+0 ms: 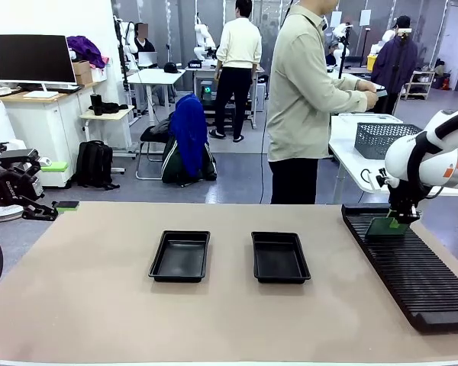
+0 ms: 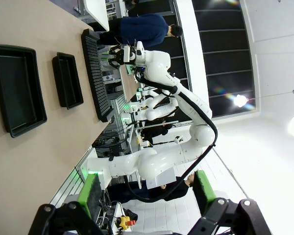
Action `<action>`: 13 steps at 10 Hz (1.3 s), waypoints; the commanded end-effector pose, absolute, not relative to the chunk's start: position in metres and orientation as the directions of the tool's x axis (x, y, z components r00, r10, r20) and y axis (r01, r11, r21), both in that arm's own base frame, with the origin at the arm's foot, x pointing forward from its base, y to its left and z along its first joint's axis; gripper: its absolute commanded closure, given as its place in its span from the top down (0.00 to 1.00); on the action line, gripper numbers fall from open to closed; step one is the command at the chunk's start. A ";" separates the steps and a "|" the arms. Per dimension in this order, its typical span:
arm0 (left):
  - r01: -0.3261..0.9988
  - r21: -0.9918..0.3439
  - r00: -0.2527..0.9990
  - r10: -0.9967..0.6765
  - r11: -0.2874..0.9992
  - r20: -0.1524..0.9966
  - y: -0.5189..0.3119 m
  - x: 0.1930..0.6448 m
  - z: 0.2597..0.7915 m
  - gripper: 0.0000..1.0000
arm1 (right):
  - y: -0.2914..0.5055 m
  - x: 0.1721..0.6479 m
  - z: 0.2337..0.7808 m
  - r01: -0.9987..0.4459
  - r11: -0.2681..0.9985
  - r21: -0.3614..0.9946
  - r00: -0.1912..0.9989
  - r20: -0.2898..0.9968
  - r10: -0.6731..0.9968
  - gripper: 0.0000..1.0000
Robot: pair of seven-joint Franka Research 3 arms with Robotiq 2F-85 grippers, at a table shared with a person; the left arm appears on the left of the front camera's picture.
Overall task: Inspect and transfer BCBs to ESD trays.
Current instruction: Pick up the Blank PCB from the PCB Rack and place it in the left ESD tray.
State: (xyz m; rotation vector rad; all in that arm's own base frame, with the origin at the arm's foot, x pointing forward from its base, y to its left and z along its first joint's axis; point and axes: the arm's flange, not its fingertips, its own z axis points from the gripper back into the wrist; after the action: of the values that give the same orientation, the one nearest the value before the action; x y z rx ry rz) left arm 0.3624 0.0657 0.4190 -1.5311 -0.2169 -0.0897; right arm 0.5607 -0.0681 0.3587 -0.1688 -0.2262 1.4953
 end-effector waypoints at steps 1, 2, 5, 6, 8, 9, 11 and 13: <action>0.195 -0.980 0.977 0.082 0.047 0.198 0.066 0.361 0.419 1.00 | -0.067 0.554 0.355 -0.957 0.089 -0.277 0.073 0.068 0.995 0.13; 0.195 -0.980 0.977 0.082 0.047 0.198 0.066 0.361 0.419 1.00 | -0.067 0.555 0.356 -0.958 0.091 -0.273 0.075 0.069 0.995 0.10; 0.195 -0.980 0.977 0.082 0.047 0.198 0.066 0.361 0.419 1.00 | -0.067 0.557 0.356 -0.960 0.093 -0.263 0.078 0.068 0.995 0.00; 0.195 -0.980 0.977 0.082 0.047 0.198 0.066 0.361 0.419 1.00 | -0.067 0.559 0.357 -0.961 0.094 -0.260 0.079 0.069 0.995 0.00; 0.195 -0.980 0.977 0.082 0.047 0.198 0.066 0.361 0.419 1.00 | -0.067 0.561 0.359 -0.963 0.098 -0.250 0.084 0.067 0.994 0.00; 0.195 -0.980 0.977 0.082 0.047 0.198 0.066 0.361 0.419 1.00 | -0.068 0.563 0.359 -0.966 0.100 -0.240 0.086 0.067 0.994 0.00; 0.195 -0.980 0.977 0.082 0.047 0.198 0.066 0.361 0.419 1.00 | -0.068 0.563 0.364 -0.973 0.088 -0.215 0.076 0.065 0.995 0.00; 0.195 -0.980 0.977 0.082 0.047 0.198 0.066 0.361 0.419 1.00 | -0.069 0.558 0.378 -0.978 0.076 -0.196 0.067 0.051 0.996 0.00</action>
State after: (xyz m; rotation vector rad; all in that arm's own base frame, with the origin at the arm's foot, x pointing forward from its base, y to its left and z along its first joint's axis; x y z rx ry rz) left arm 0.3624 0.0657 0.4190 -1.5311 -0.2169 -0.0897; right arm 0.5622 -0.0678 0.3677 -0.1415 -0.2101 1.4980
